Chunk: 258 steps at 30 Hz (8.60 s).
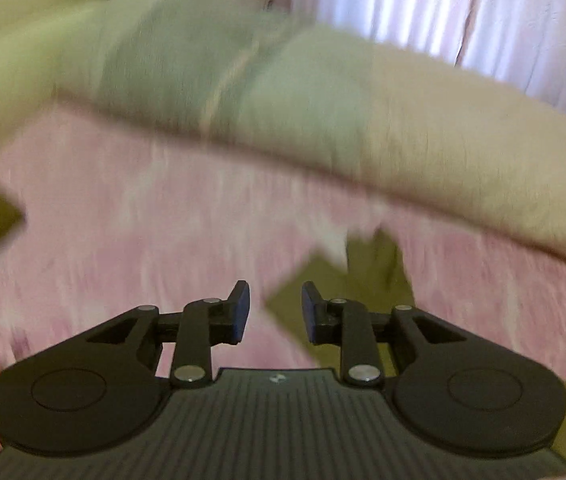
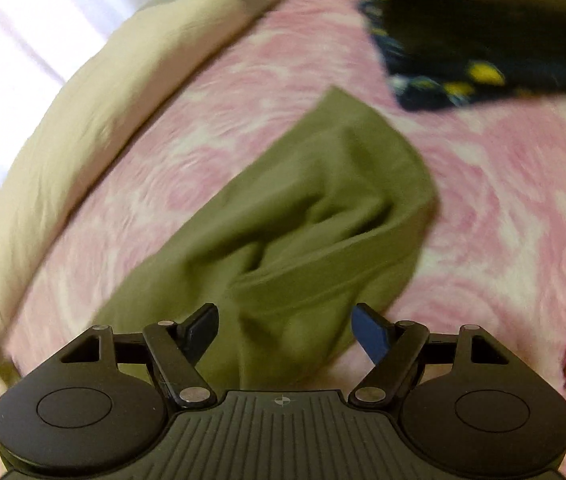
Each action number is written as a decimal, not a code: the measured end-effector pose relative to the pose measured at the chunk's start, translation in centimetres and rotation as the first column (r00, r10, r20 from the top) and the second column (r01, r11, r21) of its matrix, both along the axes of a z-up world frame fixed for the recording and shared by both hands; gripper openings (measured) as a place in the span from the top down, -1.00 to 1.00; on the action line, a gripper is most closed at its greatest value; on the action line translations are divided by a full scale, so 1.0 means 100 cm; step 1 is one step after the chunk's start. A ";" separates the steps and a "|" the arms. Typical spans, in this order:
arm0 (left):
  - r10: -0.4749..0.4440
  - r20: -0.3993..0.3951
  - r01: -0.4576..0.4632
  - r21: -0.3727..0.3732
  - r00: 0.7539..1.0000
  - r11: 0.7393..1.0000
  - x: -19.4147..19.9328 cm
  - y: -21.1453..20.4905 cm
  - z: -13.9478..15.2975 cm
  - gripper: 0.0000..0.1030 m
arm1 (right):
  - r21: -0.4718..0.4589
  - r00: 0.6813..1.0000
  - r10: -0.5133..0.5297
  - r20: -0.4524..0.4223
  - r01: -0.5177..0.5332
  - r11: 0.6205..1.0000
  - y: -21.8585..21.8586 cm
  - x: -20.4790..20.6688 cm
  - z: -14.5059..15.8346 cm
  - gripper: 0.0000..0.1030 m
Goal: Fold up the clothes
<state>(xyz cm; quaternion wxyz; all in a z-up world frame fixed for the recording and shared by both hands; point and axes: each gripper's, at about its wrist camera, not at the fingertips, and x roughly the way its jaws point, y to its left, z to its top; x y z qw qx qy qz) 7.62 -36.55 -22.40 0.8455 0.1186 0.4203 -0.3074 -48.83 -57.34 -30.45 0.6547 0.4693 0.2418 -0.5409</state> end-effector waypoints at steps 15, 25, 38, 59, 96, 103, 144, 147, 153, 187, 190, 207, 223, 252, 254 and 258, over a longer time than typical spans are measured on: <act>0.037 -0.275 -0.053 -0.052 0.961 0.997 0.013 -0.023 -0.043 0.04 | 0.128 0.912 -0.403 0.076 0.392 0.911 0.040 -0.094 -0.009 0.88; 0.158 -0.400 -0.181 -0.021 0.903 0.983 0.084 -0.129 -0.099 0.02 | 0.175 0.823 -0.555 0.123 0.533 0.828 0.064 -0.150 -0.016 0.87; -0.009 -0.373 -0.058 -0.168 0.928 0.984 0.087 -0.089 -0.067 1.00 | 0.132 0.842 -0.521 0.142 0.506 0.853 0.066 -0.160 -0.005 0.88; 0.301 -0.286 -0.326 -0.042 0.910 0.944 0.002 0.246 -0.062 1.00 | 0.188 0.948 -0.319 -0.013 0.316 0.930 0.112 -0.195 -0.004 0.88; 0.069 -0.073 -0.057 0.151 0.995 0.987 0.080 0.189 -0.110 0.95 | 0.244 0.915 -0.283 -0.287 0.356 0.902 0.110 -0.169 -0.020 -0.32; 0.279 0.012 -0.276 0.173 0.960 0.945 0.092 0.196 -0.094 0.63 | 0.160 0.887 -0.237 -0.396 0.320 0.934 0.103 -0.161 -0.002 -0.32; 0.100 0.094 -0.113 0.138 0.991 0.984 0.142 -0.088 -0.093 0.55 | 0.091 0.941 -0.238 -0.240 0.266 0.960 -0.015 -0.079 -0.016 -0.32; 0.196 -0.058 -0.192 0.074 0.979 0.979 0.149 -0.063 -0.104 0.52 | 0.076 0.949 -0.200 -0.242 0.225 0.971 -0.016 -0.077 -0.014 -0.32; 0.093 -0.155 -0.089 0.030 0.984 0.996 0.134 -0.076 -0.109 0.37 | 0.064 0.952 -0.137 -0.272 0.160 0.985 -0.016 -0.080 -0.011 -0.32; -0.112 0.073 0.100 0.156 0.991 0.983 0.126 -0.070 -0.118 0.87 | 0.040 0.956 -0.066 -0.285 0.080 0.996 0.005 -0.034 -0.013 -0.32; -0.103 -0.033 0.106 0.085 0.994 0.991 0.107 -0.048 -0.105 0.87 | 0.022 0.957 -0.008 -0.290 0.016 1.000 0.015 -0.037 -0.007 -0.32; -0.573 -0.199 0.545 -0.182 0.795 0.818 -0.149 -0.138 -0.084 0.88 | -0.112 0.924 0.261 -0.280 -0.301 0.947 -0.047 -0.082 -0.008 -0.31; -0.451 -0.315 0.414 -0.179 0.835 0.893 -0.185 -0.139 -0.089 0.88 | 0.056 0.934 0.212 0.288 -0.237 0.970 -0.128 -0.151 -0.058 0.52; -0.403 -0.296 0.383 -0.124 0.866 0.915 -0.200 -0.106 -0.091 0.88 | 0.013 0.969 0.102 0.224 -0.108 0.994 -0.089 -0.187 -0.051 0.14; -0.411 -0.290 0.392 -0.124 0.864 0.912 -0.200 -0.108 -0.089 0.88 | 0.029 0.966 0.145 0.216 -0.155 0.988 -0.086 -0.175 -0.056 0.16; -0.431 -0.290 0.412 -0.125 0.854 0.902 -0.202 -0.109 -0.087 0.88 | 0.006 0.956 0.183 0.230 -0.190 0.982 -0.068 -0.171 -0.050 0.16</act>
